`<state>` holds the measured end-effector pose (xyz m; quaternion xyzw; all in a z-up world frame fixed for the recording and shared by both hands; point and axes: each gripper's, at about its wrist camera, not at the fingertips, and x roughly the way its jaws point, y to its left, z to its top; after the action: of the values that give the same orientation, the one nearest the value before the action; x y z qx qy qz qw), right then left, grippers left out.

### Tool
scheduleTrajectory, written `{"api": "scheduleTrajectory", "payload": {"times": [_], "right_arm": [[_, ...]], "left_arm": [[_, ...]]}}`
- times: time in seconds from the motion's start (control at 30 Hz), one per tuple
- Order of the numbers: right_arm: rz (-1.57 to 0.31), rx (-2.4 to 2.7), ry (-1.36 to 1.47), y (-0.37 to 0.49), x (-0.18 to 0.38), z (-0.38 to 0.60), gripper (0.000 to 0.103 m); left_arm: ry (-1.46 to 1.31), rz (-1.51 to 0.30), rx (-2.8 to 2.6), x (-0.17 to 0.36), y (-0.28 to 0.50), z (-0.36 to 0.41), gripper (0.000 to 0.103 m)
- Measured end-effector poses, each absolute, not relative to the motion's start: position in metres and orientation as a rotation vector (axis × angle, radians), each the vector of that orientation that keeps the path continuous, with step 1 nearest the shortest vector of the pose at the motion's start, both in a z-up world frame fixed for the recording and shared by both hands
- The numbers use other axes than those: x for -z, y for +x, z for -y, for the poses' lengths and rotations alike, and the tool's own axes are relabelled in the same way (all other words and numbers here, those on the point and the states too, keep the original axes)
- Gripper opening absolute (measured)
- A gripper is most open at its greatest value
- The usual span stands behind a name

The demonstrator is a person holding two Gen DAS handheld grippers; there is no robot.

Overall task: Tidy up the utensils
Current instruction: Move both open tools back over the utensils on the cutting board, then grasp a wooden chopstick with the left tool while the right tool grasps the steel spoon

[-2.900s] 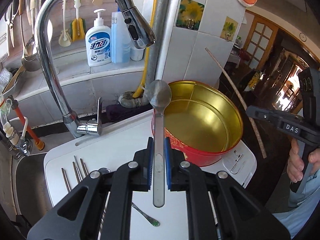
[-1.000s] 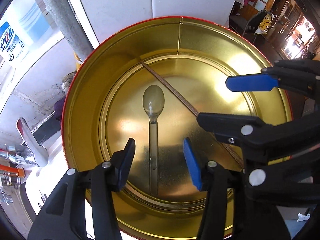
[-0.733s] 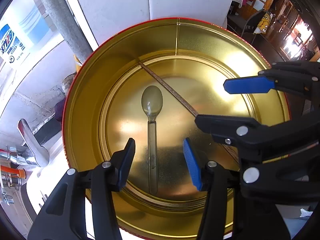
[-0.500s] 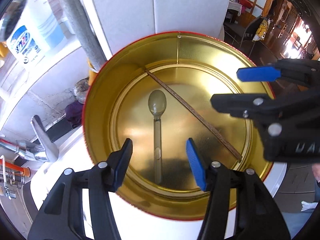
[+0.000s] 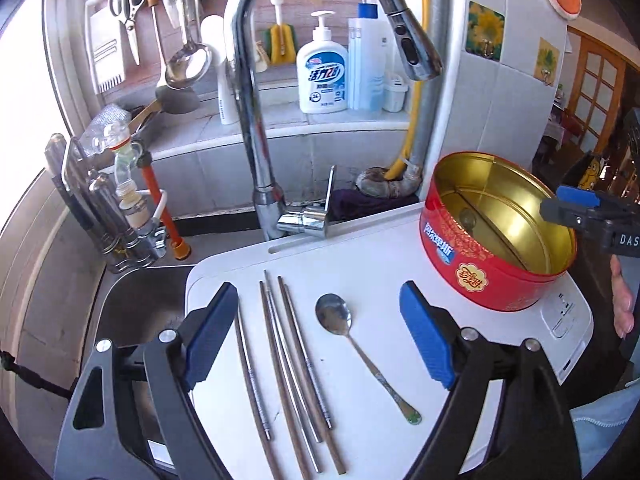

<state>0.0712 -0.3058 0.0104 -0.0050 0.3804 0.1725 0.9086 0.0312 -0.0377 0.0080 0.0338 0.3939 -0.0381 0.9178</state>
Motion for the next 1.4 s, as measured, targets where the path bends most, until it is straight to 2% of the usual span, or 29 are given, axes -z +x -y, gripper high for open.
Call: {"api": "scheduleTrajectory", "payload": {"times": [0.23, 0.63, 0.83, 1.4], "right_arm": [[-0.818, -0.458, -0.081, 0.062, 0.003, 0.242, 0.094], [-0.950, -0.523, -0.233, 0.075, 0.063, 0.152, 0.094], [-0.961, -0.481, -0.321, 0.078, 0.094, 0.132, 0.094], [-0.958, -0.419, -0.363, 0.099, 0.129, 0.105, 0.094]], "left_arm": [[0.064, -0.822, 0.001, -0.002, 0.002, -0.007, 0.081], [0.014, -0.986, -0.003, 0.068, -0.004, -0.045, 0.081], [0.081, -1.077, 0.039, 0.097, -0.019, -0.040, 0.081], [0.176, -1.120, 0.050, 0.122, -0.020, -0.036, 0.081]]}}
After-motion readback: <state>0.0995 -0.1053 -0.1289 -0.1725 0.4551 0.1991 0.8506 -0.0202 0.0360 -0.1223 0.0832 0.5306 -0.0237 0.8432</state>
